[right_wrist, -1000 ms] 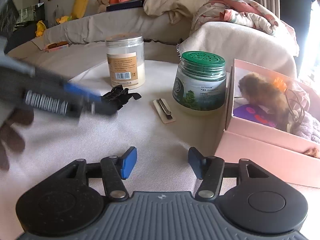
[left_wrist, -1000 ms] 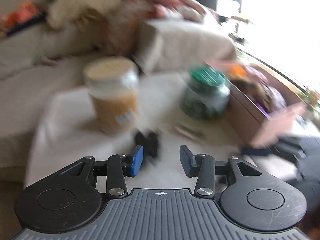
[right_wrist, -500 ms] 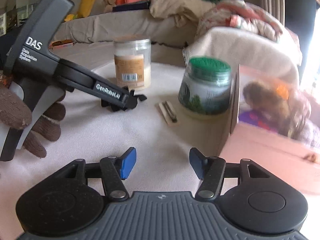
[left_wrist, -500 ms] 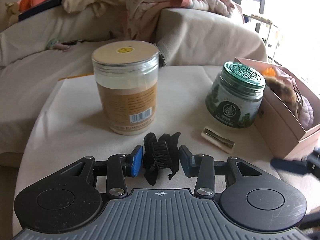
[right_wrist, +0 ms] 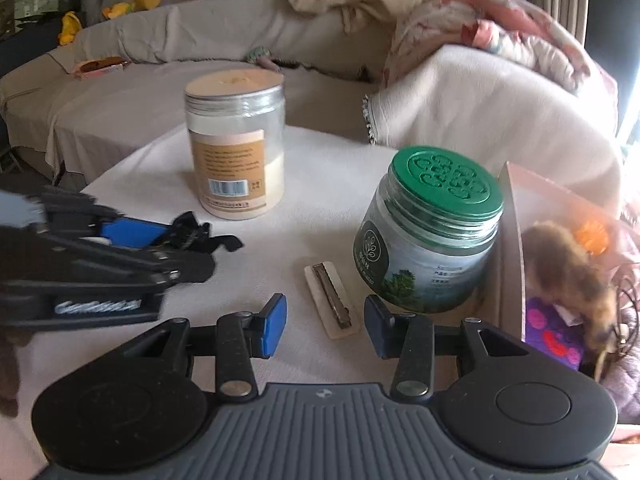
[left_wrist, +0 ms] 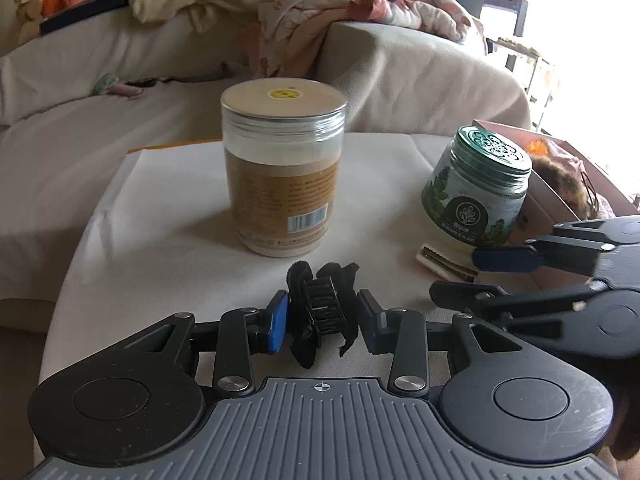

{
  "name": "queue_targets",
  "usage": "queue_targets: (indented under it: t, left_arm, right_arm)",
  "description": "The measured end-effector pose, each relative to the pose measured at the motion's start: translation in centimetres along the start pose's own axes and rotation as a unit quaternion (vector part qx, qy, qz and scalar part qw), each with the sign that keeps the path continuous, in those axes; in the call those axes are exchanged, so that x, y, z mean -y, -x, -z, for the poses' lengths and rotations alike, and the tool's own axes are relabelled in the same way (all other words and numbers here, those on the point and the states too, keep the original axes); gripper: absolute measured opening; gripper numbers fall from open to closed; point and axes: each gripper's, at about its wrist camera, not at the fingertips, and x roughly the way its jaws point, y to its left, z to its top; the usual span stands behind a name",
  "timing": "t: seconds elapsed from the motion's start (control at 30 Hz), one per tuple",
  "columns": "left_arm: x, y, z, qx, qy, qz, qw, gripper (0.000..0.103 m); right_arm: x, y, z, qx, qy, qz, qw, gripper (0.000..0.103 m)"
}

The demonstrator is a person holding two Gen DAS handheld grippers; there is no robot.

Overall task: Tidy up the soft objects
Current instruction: 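Grasp the beige hair-pin card with the right tool while the left tool lifts the clip, then carry the clip and card over the pink box with both tools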

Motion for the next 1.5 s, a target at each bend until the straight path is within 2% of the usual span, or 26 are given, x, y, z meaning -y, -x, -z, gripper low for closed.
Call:
queue_targets:
  t: [0.1,0.13,0.17,0.2,0.33,0.47,0.63,0.73,0.87,1.0,1.1,1.17,1.27,1.33,1.4,1.47,1.5]
  left_arm:
    - [-0.4,0.2,0.2,0.001,0.006,0.002,1.0000,0.042]
    - [-0.6,0.2,0.3,0.001,0.007,0.003,1.0000,0.041]
    - [-0.7,0.3,0.4,0.001,0.008,0.004,1.0000,0.041]
    - [-0.8,0.3,0.5,0.000,0.009,0.006,0.9999,0.041]
    - [-1.2,0.7,0.9,0.003,0.014,0.010,0.9999,0.041]
    - [-2.0,1.6,1.2,0.011,0.024,0.009,0.9996,0.040]
    - [-3.0,4.3,0.4,0.054,0.043,0.019,0.9974,0.040]
    - [-3.3,6.4,-1.6,0.099,0.049,0.023,0.9936,0.040]
    - [-2.0,8.3,-6.4,0.154,0.024,0.030,0.9873,0.040]
    - [1.8,8.1,-11.3,0.175,0.001,0.083,0.9811,0.040]
    - [6.1,6.2,-13.8,0.163,0.002,0.153,0.9746,0.041]
    - [9.0,4.2,-14.7,0.143,0.001,0.190,0.9713,0.041]
    - [13.6,0.6,-15.8,0.103,-0.020,0.220,0.9699,0.041]
    - [16.3,-2.1,-15.9,0.063,-0.028,0.231,0.9705,0.040]
    - [18.4,-5.0,-15.9,0.007,-0.032,0.233,0.9718,0.040]
    - [20.0,-7.5,-15.6,-0.040,-0.042,0.209,0.9763,0.040]
    - [20.5,-8.3,-15.3,-0.045,-0.051,0.192,0.9791,0.040]
  right_arm:
    - [0.3,-0.4,-0.3,-0.006,-0.010,-0.010,1.000,0.038]
    - [0.4,-0.5,-0.4,-0.009,-0.011,-0.014,1.000,0.034]
    - [0.5,-0.4,-0.4,-0.012,-0.012,-0.021,1.000,0.022]
    - [0.4,-0.3,-0.4,-0.015,-0.010,-0.026,1.000,0.019]
    - [-0.1,0.6,-0.3,-0.014,-0.002,-0.035,0.999,0.019]
    - [-0.2,2.4,-0.6,0.006,0.003,-0.043,0.999,0.019]
    - [-0.3,5.2,-1.0,0.034,0.010,-0.053,0.998,0.019]
    - [0.3,7.5,-1.3,0.062,0.011,-0.059,0.996,0.019]
    - [1.9,11.2,-1.9,0.116,0.015,-0.046,0.992,0.019]
    - [5.7,14.6,-2.2,0.167,0.001,0.004,0.986,0.019]
    - [9.0,15.9,-1.1,0.193,-0.010,0.071,0.978,0.019]
    - [11.5,15.9,-0.1,0.187,-0.033,0.091,0.978,0.019]
    - [14.7,15.0,1.9,0.165,-0.079,0.103,0.978,0.019]
    - [16.3,13.9,3.2,0.152,-0.099,0.109,0.977,0.019]
    - [17.0,12.8,4.2,0.141,-0.109,0.112,0.978,0.019]
    - [17.6,11.7,5.1,0.130,-0.114,0.109,0.979,0.019]
    - [17.7,11.1,5.4,0.126,-0.116,0.106,0.979,0.019]
